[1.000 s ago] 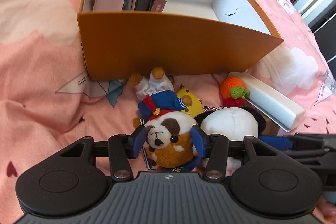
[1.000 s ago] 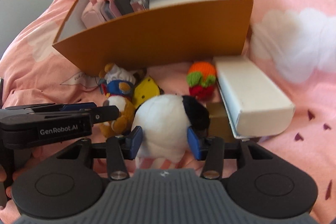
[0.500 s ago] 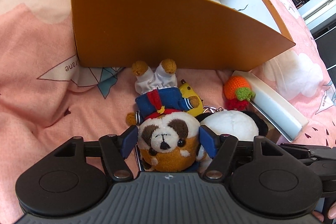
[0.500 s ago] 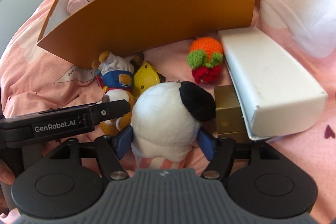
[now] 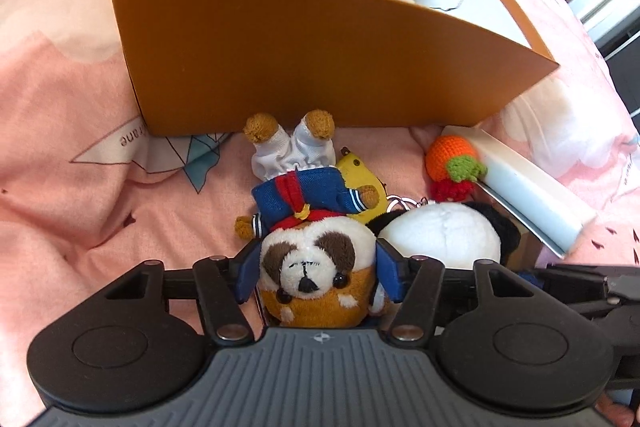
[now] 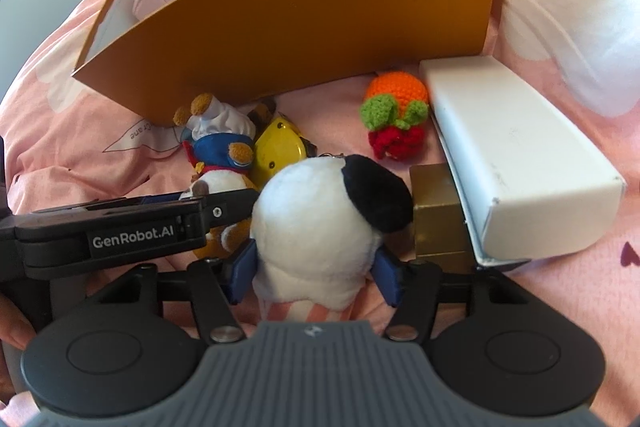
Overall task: Organize objects
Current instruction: 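Grasp the brown-white plush dog with the left gripper while the right grasps the white plush, then carry both plush toys over the orange box and lower them inside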
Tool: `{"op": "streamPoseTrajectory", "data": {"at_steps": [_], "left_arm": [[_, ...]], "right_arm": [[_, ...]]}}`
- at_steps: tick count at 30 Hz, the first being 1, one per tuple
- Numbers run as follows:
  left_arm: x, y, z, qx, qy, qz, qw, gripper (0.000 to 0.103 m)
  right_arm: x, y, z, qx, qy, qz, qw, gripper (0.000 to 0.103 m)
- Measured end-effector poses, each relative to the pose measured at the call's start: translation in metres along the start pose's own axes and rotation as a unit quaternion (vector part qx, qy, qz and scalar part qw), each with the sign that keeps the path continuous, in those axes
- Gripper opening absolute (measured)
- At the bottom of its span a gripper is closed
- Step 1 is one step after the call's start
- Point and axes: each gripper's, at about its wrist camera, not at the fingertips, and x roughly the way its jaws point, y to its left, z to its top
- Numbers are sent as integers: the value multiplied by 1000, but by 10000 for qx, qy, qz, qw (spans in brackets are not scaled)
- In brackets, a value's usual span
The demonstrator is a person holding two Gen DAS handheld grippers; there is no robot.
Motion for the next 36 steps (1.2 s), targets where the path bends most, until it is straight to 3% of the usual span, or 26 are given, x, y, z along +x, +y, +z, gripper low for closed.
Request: {"op": "streamPoseTrajectory", "data": {"at_steps": [9,14,22,30,36], "left_arm": [[-38,-12,1,469,-382,137,9981,66],[-53,-24,7,742,-643,67,9951,66],[-87,-41,19,1130,-1174,-56,9866,66],[-108,-49,55,1169,-1521,-349,9808,66],[-109,-53,91,1204,-1821,-284,9755,66]], "right_arm": [[-38,5,-2,-351,-425,-42,9985,59],[-67,7,2,-624,-910,-77,9939,59],[-95,11,26,-833,-1392,24,9868,59],[-127,26,58,-1183,-1884,143,9748,59],[-139,32,98,-1322,-2243,115,9655,59]]}}
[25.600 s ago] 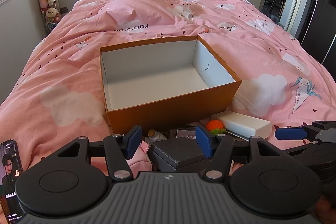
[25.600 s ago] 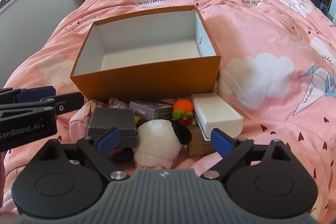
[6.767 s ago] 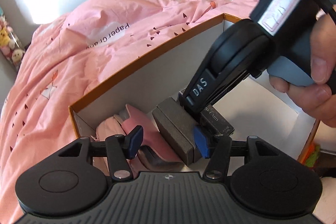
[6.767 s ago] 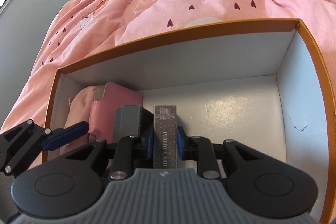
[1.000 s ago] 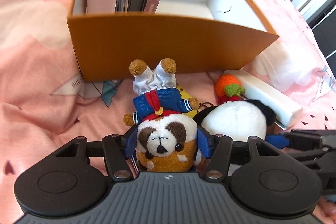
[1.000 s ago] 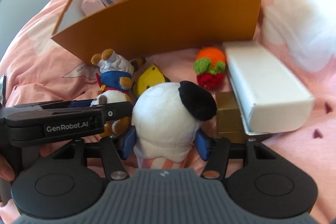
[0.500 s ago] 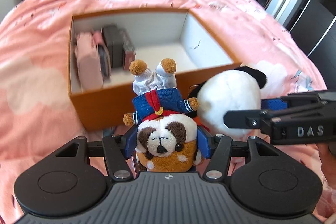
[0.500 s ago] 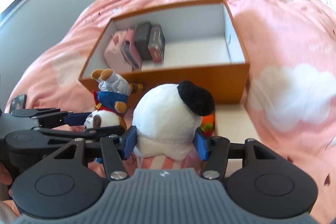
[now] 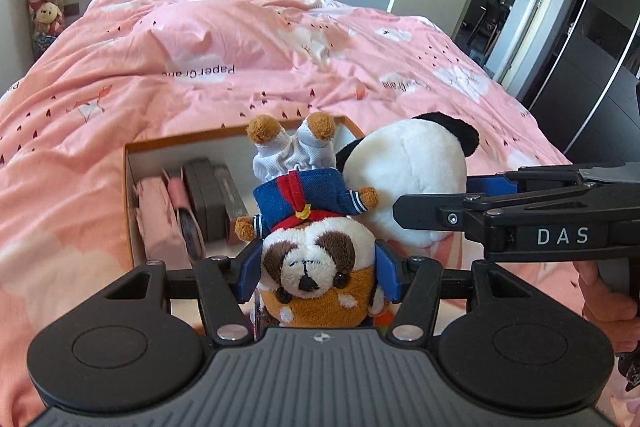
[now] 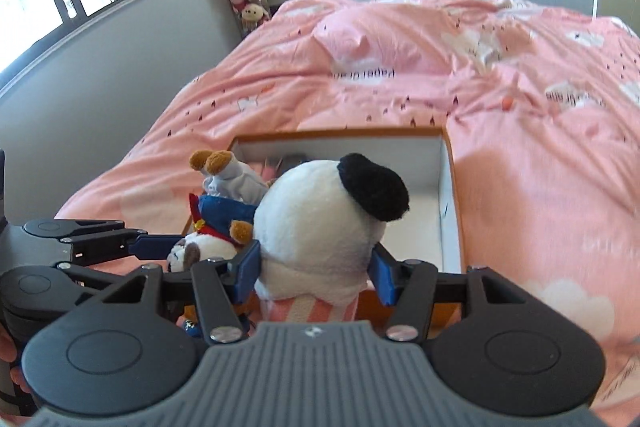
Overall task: Organize objects
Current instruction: 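Carry both plush toys over the orange box and lower them inside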
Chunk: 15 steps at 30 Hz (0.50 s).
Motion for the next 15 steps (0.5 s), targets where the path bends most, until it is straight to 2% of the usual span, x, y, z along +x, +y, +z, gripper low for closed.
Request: {"op": "streamPoseTrajectory", "data": {"at_steps": [3,7,10,15], "left_arm": [[17,11,15,-84,-24,85,9999,66],[47,33,29,-291,188,0,9994,66],[69,46,36,-401,317,-139,9986,65],[100,55,45,-332,470,-91,9983,65]], "right_arm": [[15,-9,17,57,-22,-1,10000,59],[43,-22,35,87,81,-160,9998,59],[70,-34,44,146,254,-217,9993,59],[110,-55,50,289,572,-365,9973,59]]}}
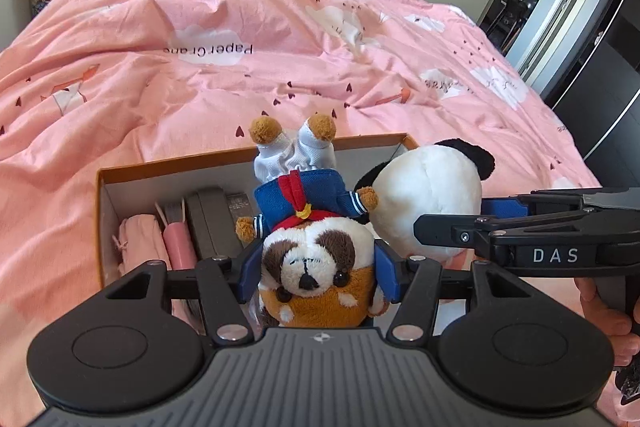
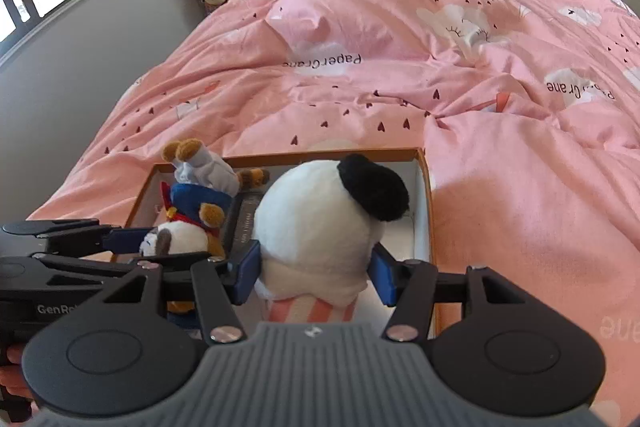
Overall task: Organize objects
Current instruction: 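Carry both plush toys over the orange box and lower them inside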
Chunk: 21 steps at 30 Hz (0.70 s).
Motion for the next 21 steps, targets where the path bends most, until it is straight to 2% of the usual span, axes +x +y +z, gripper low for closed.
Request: {"op": "streamPoseTrajectory", "data": {"at_steps": [3,7,11,16,21], "left_arm": [[16,6,6,-47,197,-312,9993,65],[32,7,10,55,370,-318,9988,65],[42,8,11,11,483,-620,9969,65],[50,11,11,-50,484,-642,9968,66],[53,17,10,-117,402,-498,9979,66]], "right_arm": [[19,-4,4,-58,150,94,9998,59],[40,-9,6,-82,299,13,9995,59],[52,-16,7,-60,383,-25,9992,59],[60,-23,9,12,508,-38,9987,59],[69,-23,8,32,576,19,9983,59]]}}
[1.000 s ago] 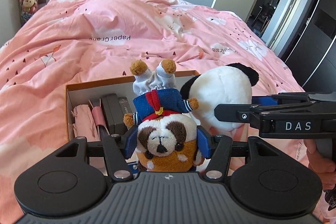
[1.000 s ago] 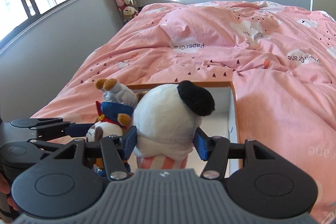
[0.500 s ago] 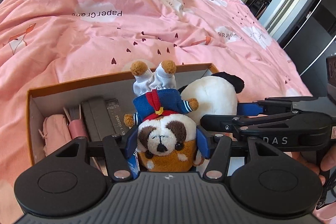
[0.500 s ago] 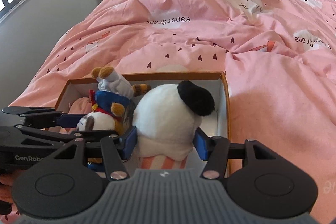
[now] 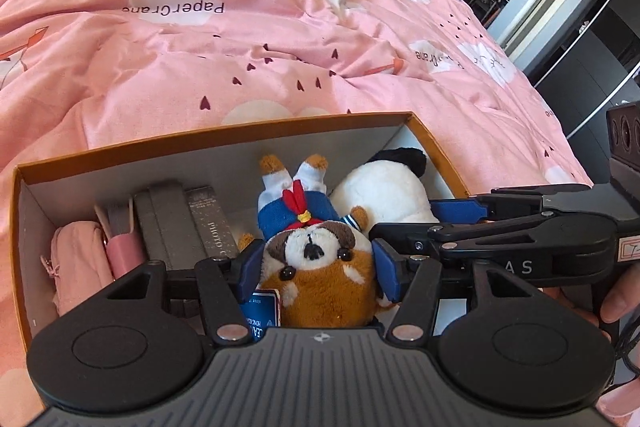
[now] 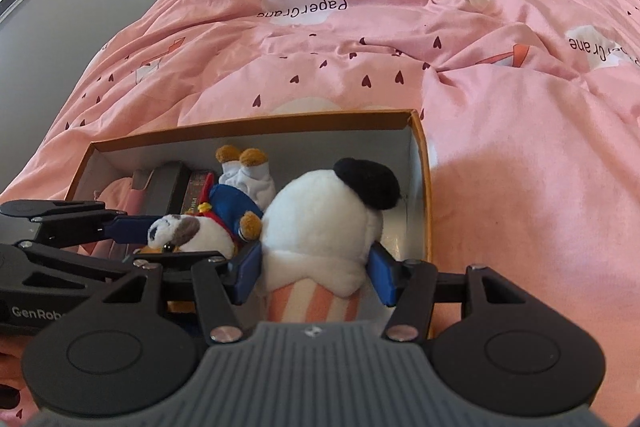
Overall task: Organize objects
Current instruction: 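Carry both plush toys over the orange box and lower them inside, then open both grippers to release the plush toys into the box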
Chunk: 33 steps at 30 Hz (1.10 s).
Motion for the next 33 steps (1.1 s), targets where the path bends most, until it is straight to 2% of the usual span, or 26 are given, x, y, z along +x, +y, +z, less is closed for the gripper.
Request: {"op": "streamPoseTrajectory", "data": {"at_steps": [5,9,11,14,19,23,25,30,33], "left_arm": [[3,6,-2,-168,-127,104,9997,69],[3,8,-3,-97,-162,48,9998,73],[1,4,-5,110,-192,70,9997,74],[-2,-2,-10,479,-320,314,9978,78],[0,-4,-13,672,-204,492,9963,77],[-3,-9,-15,868,-237,545,9944,76],[-6,-14,-17,1024,-235,515,9931,76],[-12,-34,-25,1598,-146,489,9858,74],[-9,-48,-32,1895,-30,522,9805,73]], "right_arm": [[4,4,2,-52,-48,-99,9999,59],[8,6,3,-117,-93,-200,9997,59],[11,11,3,-244,-76,-318,9992,59],[15,15,5,-367,-30,-456,9983,59],[22,23,4,-687,118,-663,9954,61],[23,24,4,-777,160,-658,9947,60],[20,21,5,-739,163,-606,9953,63],[6,17,8,-815,167,-584,9948,65],[-3,19,4,-1145,244,-567,9915,58]]}}
